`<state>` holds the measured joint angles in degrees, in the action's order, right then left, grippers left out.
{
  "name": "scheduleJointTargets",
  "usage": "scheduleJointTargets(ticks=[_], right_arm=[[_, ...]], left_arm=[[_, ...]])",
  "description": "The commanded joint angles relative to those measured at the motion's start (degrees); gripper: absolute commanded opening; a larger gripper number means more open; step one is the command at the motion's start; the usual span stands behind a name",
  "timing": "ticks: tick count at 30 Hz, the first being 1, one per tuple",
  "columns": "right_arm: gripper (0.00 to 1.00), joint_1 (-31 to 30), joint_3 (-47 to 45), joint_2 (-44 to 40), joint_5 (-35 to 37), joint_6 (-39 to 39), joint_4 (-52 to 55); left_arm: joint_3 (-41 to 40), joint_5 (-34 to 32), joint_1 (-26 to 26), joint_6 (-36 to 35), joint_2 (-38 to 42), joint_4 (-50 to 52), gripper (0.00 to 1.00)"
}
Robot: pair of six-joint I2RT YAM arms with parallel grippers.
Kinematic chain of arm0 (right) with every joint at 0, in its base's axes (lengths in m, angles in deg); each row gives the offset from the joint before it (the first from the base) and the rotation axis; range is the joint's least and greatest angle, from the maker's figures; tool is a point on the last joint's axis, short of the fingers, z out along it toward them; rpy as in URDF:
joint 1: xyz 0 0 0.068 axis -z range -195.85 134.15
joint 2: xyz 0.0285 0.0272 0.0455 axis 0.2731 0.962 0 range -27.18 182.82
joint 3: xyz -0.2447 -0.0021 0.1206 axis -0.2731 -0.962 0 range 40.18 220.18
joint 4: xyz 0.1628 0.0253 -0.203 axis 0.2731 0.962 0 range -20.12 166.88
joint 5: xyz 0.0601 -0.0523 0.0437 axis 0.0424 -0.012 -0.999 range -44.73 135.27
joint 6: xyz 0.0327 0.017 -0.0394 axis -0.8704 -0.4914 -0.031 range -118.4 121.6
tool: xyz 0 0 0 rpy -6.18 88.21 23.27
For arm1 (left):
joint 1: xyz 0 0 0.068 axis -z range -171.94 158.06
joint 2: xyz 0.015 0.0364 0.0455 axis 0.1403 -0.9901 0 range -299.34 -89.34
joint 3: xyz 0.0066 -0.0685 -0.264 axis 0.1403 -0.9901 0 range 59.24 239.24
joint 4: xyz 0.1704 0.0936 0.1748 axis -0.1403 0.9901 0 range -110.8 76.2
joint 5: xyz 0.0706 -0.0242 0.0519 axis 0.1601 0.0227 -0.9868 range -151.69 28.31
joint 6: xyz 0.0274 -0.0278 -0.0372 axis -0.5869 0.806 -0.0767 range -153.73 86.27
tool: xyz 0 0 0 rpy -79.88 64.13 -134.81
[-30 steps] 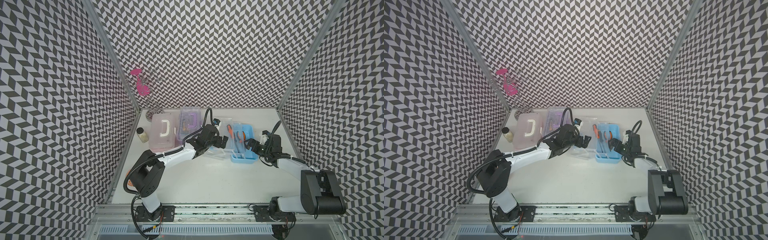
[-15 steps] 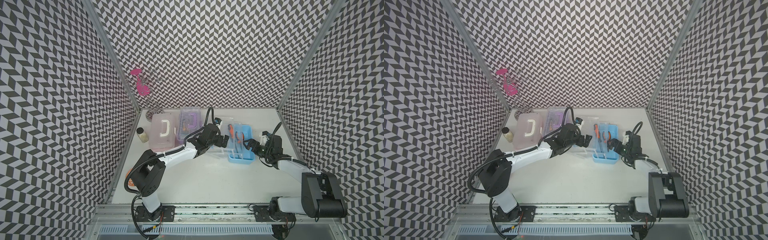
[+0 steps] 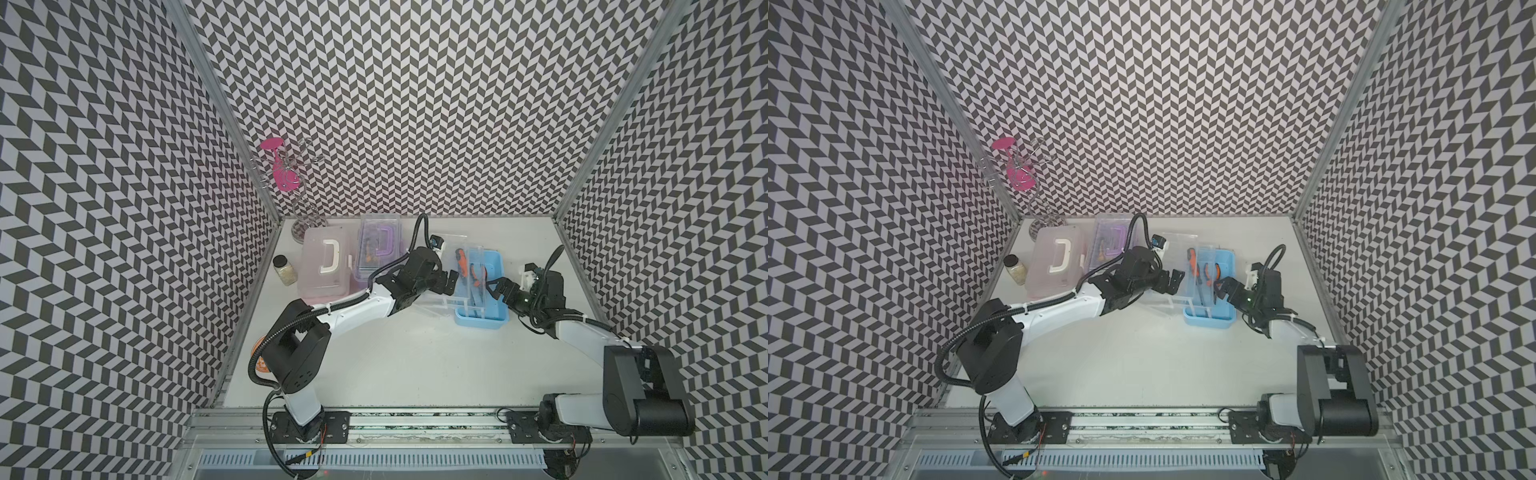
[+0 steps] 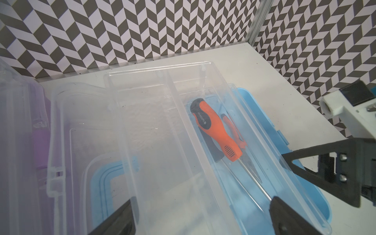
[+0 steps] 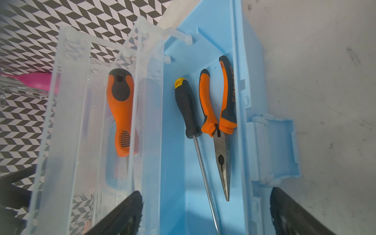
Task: Close toolboxes
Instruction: Close the toolbox lid.
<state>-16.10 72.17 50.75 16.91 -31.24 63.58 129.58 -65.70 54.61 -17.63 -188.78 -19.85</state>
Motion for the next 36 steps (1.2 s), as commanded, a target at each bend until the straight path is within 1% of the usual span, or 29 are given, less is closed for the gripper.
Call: scheduleJointTargets(ticks=[1,12,14,19,24,26,28,31,36], right_arm=[[0.96,-1.1,1.7,-0.6,-4.1,-0.6,-3.1],[0.97,1.1,1.4,-0.9,-9.0,-1.6,-5.0],[0.97,1.3,1.6,-1.0,-8.8,-1.4,-4.5],[0.97,1.5,2.7,-1.6,-4.1,0.5,-0.5],[0.97,2.2,1.9,-2.1,-7.2,-0.1,-2.8],[0.97,2.4,2.3,-1.7,-8.1,0.1,-2.2],[0.97,2.6,2.4,-1.8,-7.6,0.0,-1.9],[0.97,2.8,2.3,-2.9,-4.9,-0.1,-1.2],[0.97,2.8,2.4,-5.1,-5.6,0.8,-0.8]], left_arm=[[2.4,4.7,3.0,-0.9,-0.2,-2.2,0.99],[2.0,4.3,2.9,-1.2,-0.2,-2.0,0.99],[1.9,4.1,2.9,-1.2,-0.2,-2.0,0.99],[1.6,3.9,3.0,-1.3,-0.1,-2.0,0.99],[1.5,3.5,3.0,-1.5,0.1,-2.1,0.99],[1.4,3.3,3.0,-1.6,0.2,-2.0,0.99],[1.1,3.0,2.9,-1.8,0.4,-1.9,0.99],[0.8,2.8,2.9,-1.9,0.9,-2.0,0.99],[0.6,2.9,2.9,-2.0,1.0,-2.3,0.99]])
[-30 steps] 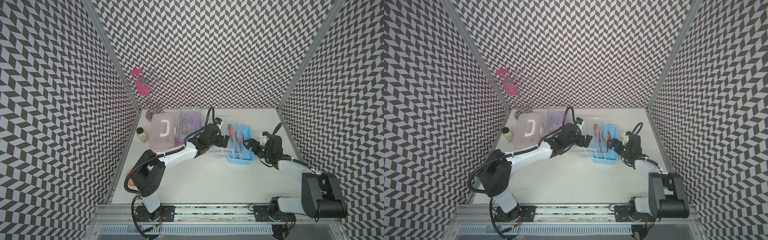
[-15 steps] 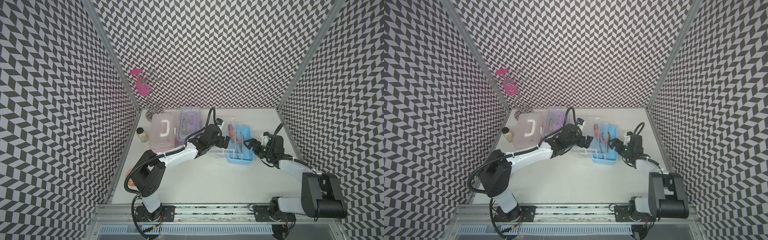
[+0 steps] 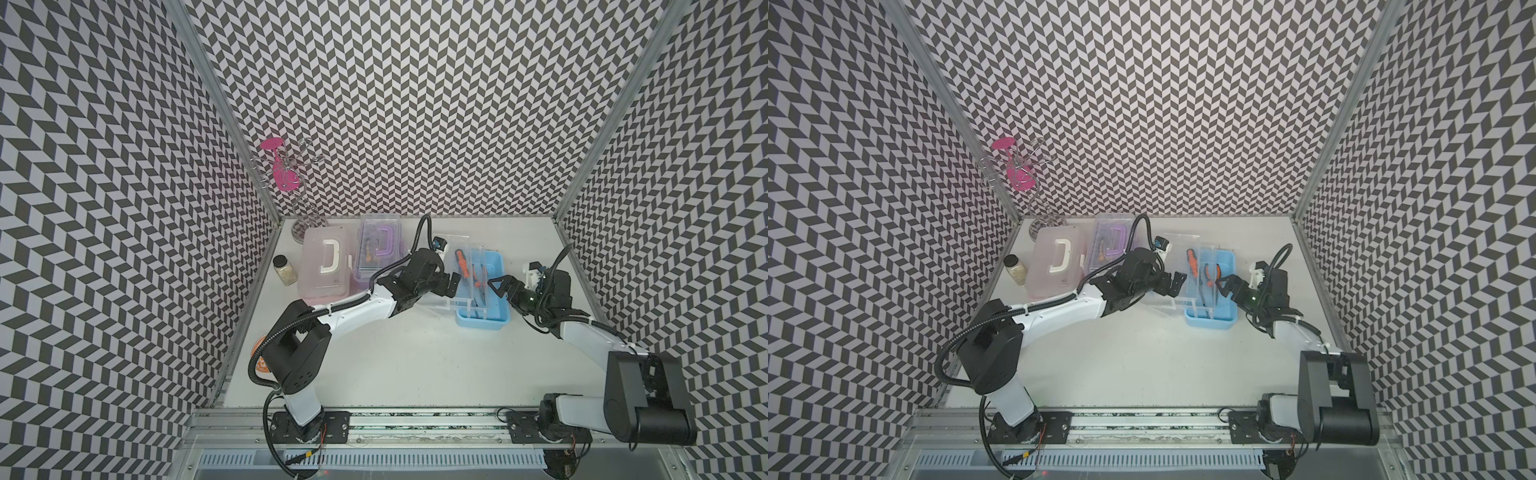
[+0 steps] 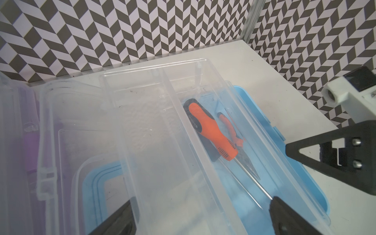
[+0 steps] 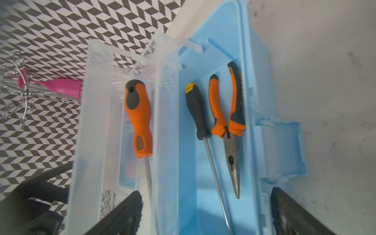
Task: Close toolboxes
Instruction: Close the toolbox lid.
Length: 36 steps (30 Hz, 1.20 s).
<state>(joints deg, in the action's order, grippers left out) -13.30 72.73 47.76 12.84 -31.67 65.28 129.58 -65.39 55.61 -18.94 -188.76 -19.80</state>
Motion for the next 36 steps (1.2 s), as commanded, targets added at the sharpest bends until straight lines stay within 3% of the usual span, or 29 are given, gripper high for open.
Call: scheduleJointTargets(ticks=[1,15,25,36], right_arm=[[0.97,0.0,1.7,-2.6,-1.5,1.6,-2.3],[0.96,-0.1,0.6,-0.1,-3.8,3.9,-1.9],[0.94,-1.6,1.1,1.8,-0.9,5.8,-0.3],[0.80,-2.0,0.9,5.1,0.9,4.8,-1.2]], left_arm=[[0.5,2.6,1.9,-0.7,1.0,-2.4,0.99],[2.6,3.7,2.3,-0.4,0.2,-2.6,0.99],[5.1,3.6,4.2,-1.3,-0.8,-1.6,0.99],[5.9,0.4,4.8,-2.2,0.7,0.2,0.99]])
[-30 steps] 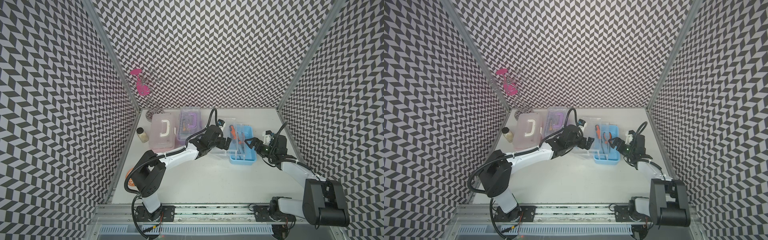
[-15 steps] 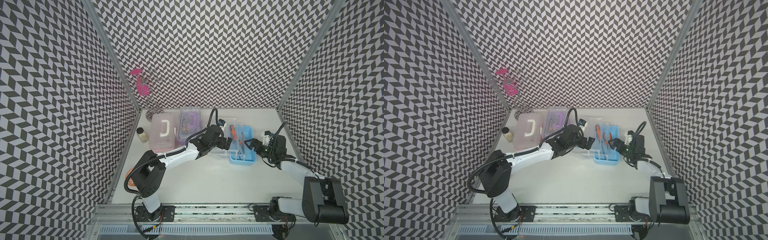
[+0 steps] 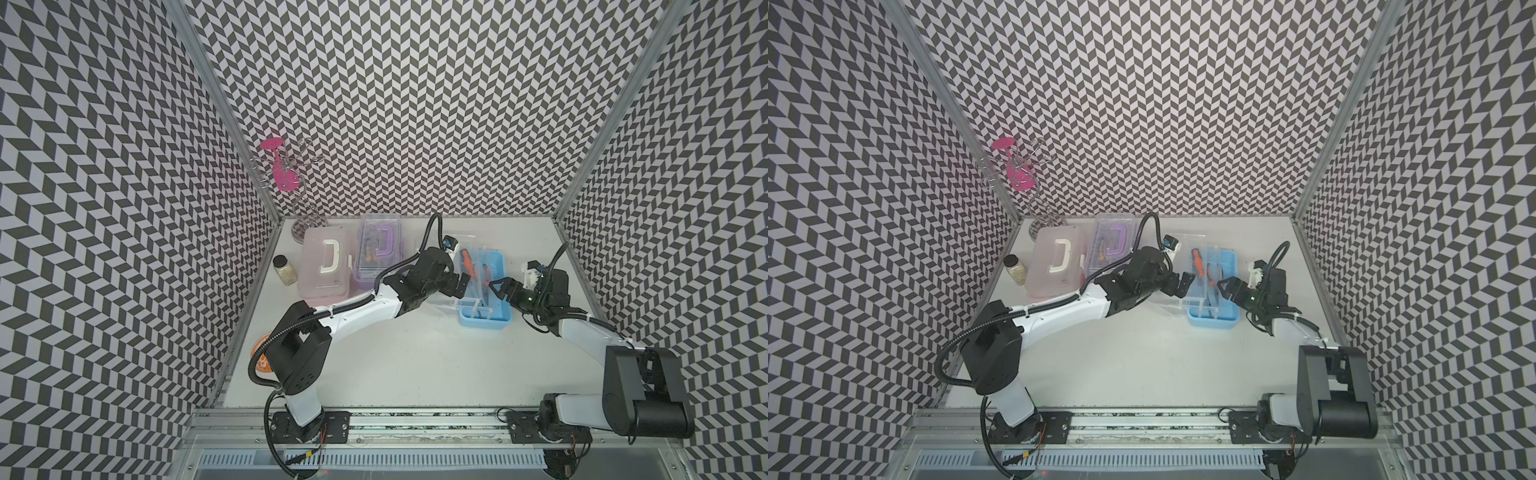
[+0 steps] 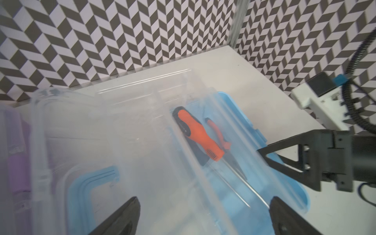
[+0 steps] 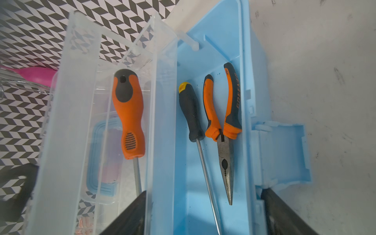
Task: Close toolboxes
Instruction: Close the toolbox lid.
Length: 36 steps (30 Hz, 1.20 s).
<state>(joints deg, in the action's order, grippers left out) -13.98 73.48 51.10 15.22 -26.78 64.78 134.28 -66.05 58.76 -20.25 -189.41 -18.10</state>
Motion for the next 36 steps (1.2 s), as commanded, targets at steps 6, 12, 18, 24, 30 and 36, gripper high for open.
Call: scheduleJointTargets(ticks=[6,12,18,24,30,36], right_arm=[[0.80,-1.3,0.2,2.0,-1.1,0.1,-0.7],[0.80,-1.2,0.8,2.4,-0.7,0.9,0.3],[0.79,-1.3,1.4,2.4,-0.8,1.1,0.8],[0.76,-1.3,2.2,2.2,-1.8,1.2,1.4],[0.71,-1.3,2.5,2.0,-2.6,1.1,1.4],[0.68,-1.3,3.0,2.5,-3.2,0.8,1.2]], left_arm=[[2.2,-3.8,1.8,-2.0,3.2,0.8,0.99],[0.1,-9.0,1.4,-0.9,7.7,1.5,0.99],[-8.5,-8.9,-4.6,3.4,16.3,0.3,0.99],[-17.3,2.9,-14.5,8.1,21.6,-3.1,0.99],[-23.0,14.6,-18.6,11.0,22.7,-11.1,0.99],[-23.5,20.6,-17.9,13.1,19.4,-17.2,0.99]])
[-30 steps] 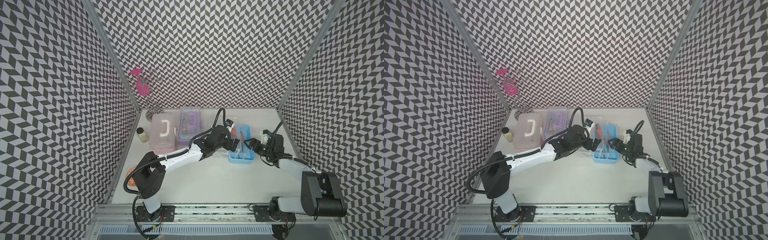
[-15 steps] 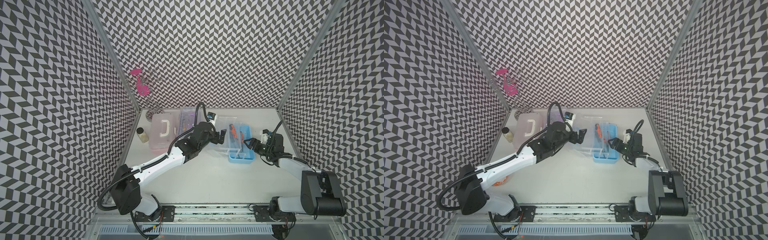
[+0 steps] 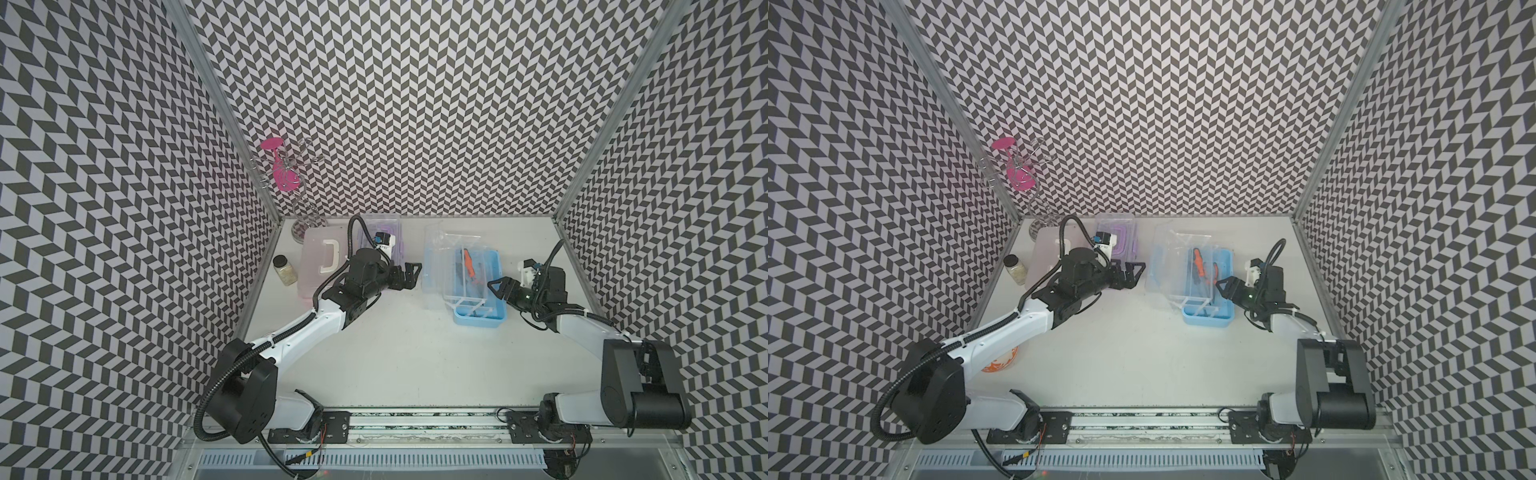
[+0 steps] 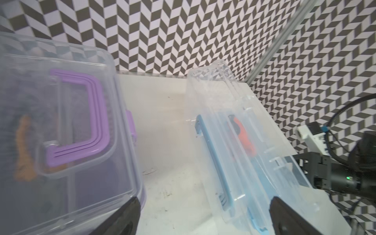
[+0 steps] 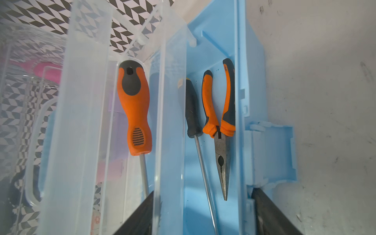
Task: Close toolboxes
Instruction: Close the toolbox lid.
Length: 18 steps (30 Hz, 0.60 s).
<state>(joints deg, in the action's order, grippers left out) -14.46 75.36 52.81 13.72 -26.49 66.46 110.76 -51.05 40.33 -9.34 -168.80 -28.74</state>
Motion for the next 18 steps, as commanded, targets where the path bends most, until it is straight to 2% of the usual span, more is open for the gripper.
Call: scheduleJointTargets(ticks=[1,10,18], right_arm=[[0.68,-0.8,1.1,0.8,-1.8,0.5,-0.6],[0.61,-1.7,1.3,1.4,-2.6,0.2,-1.6],[0.60,-2.9,1.7,1.8,-2.7,-0.6,-2.4]], left_arm=[[0.1,6.1,1.0,2.4,-1.7,-7.4,0.99],[4.9,6.2,7.7,1.1,-6.9,-8.5,0.99],[9.2,5.6,11.9,0.1,-11.0,-7.4,0.99]])
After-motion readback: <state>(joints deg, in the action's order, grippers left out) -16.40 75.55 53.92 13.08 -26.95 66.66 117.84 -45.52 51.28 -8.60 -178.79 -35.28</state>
